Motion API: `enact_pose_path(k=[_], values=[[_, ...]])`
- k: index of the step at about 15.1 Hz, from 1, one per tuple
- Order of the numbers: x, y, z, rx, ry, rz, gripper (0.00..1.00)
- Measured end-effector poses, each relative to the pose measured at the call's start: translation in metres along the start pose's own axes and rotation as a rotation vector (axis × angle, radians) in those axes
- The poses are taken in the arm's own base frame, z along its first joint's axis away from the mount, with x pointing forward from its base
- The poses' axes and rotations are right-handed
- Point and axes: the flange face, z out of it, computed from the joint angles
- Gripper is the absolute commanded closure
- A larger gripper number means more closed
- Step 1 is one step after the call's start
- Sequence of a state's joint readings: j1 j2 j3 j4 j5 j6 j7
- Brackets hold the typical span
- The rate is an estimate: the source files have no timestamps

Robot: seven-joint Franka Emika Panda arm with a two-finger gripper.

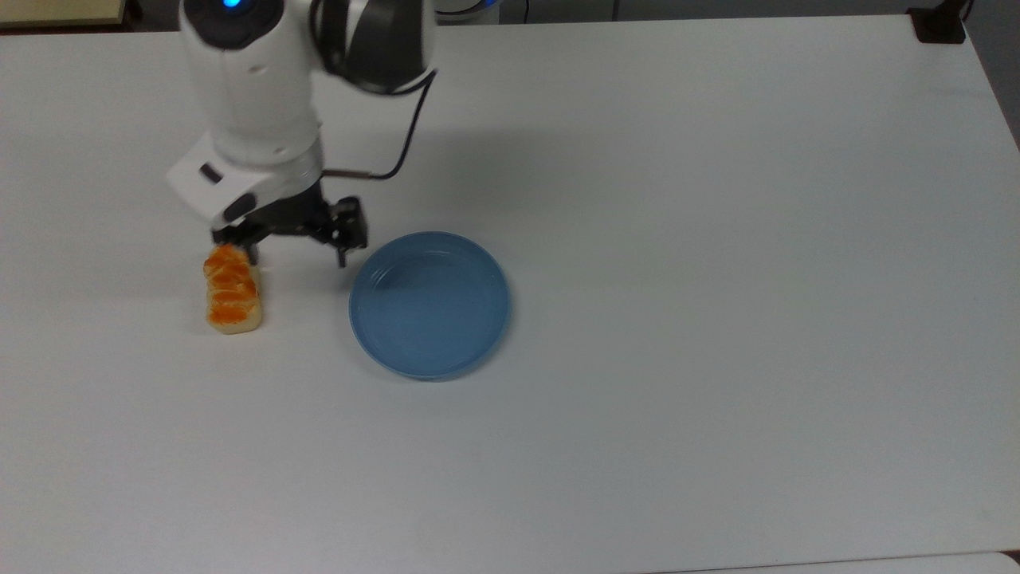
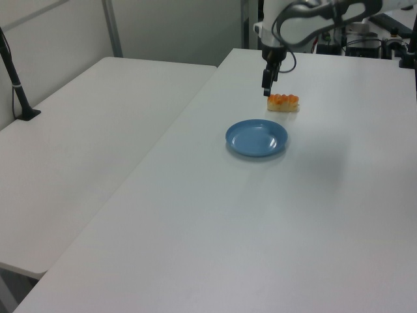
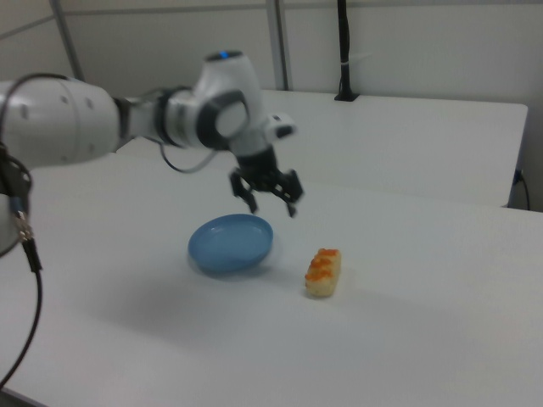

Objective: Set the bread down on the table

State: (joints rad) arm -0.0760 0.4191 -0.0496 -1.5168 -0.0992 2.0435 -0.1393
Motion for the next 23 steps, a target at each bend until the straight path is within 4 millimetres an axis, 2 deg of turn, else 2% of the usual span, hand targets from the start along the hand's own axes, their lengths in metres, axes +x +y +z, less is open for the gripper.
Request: enact_pose_path(k=[2, 5, 7, 10, 14, 23], values=[[-0.008, -0.035, -0.046, 0.008, -0.02, 0.017, 0.0], [-0.03, -0.074, -0.108, 0.017, -0.054, 0.019, 0.0], [-0.047, -0.091, -0.142, 0.02, -0.065, 0.03, 0.0], [-0.067, -0.104, -0.175, 0.022, -0.078, 0.049, 0.0], [-0.077, -0.102, -0.19, 0.023, -0.081, 0.052, 0.0], [-0.078, -0.096, -0.193, 0.025, -0.077, 0.063, 0.0]])
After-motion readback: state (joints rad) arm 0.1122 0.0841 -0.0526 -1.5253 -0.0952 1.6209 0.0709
